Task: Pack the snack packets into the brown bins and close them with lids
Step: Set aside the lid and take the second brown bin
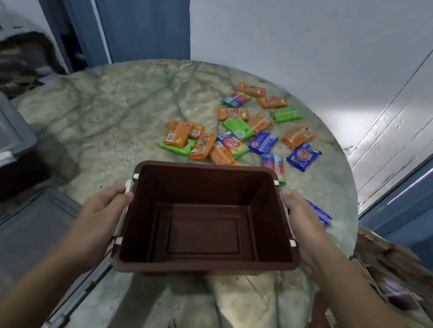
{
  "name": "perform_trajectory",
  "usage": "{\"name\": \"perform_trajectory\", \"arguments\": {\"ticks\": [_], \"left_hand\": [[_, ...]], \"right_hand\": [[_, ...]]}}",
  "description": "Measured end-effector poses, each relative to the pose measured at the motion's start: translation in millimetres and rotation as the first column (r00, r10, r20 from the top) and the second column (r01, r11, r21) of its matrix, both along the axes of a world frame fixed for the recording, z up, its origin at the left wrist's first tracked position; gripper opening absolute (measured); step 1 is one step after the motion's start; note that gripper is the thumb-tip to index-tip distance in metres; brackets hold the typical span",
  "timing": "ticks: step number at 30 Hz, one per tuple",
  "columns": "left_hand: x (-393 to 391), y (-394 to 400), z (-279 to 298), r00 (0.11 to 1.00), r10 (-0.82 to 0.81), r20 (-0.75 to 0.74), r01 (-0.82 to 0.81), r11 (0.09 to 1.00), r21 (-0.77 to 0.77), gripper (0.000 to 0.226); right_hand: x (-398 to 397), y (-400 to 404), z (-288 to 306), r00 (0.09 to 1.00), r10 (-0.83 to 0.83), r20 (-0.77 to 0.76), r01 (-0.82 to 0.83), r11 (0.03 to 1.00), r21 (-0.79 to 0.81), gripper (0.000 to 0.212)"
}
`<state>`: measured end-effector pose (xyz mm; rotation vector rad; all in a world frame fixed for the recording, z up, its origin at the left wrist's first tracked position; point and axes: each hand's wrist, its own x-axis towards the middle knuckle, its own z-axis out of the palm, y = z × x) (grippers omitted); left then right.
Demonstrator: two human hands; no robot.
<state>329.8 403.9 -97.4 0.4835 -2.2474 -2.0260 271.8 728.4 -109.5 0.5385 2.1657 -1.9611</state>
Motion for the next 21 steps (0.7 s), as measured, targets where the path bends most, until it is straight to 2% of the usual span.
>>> {"name": "perform_trajectory", "arguments": {"ticks": [3,5,8,14,17,21], "left_hand": [[5,-6,-17,1.000,0.025,-0.006,-0.025,0.992,-0.123,0.032],[8,-12,-22,1.000,0.009,0.005,-0.007,0.981,-0.193,0.044],[14,-16,-30,0.999,0.017,0.028,-0.010,0.975,-0.221,0.046],[21,-15,-41,0.996,0.015,0.084,0.004,0.973,-0.231,0.044],[17,-18,-40,0.995,-0.042,0.093,0.069,0.948,-0.311,0.041],[9,-29,-42,0.989,-0.068,0.128,0.118,0.889,-0.442,0.046]], "right_hand": [[7,2,8,1.000,0.003,0.001,-0.003,0.992,0.126,0.027],[10,3,2,0.999,0.039,0.019,-0.042,0.980,0.196,0.029],[17,4,-7,0.997,0.074,0.011,-0.074,0.960,0.272,0.029],[34,2,-21,0.999,0.046,0.024,-0.050,0.976,0.211,0.029],[38,0,-19,0.998,0.055,-0.012,-0.051,0.975,0.216,0.030],[29,0,-17,0.995,0.092,-0.042,-0.064,0.894,0.443,0.028]]}}
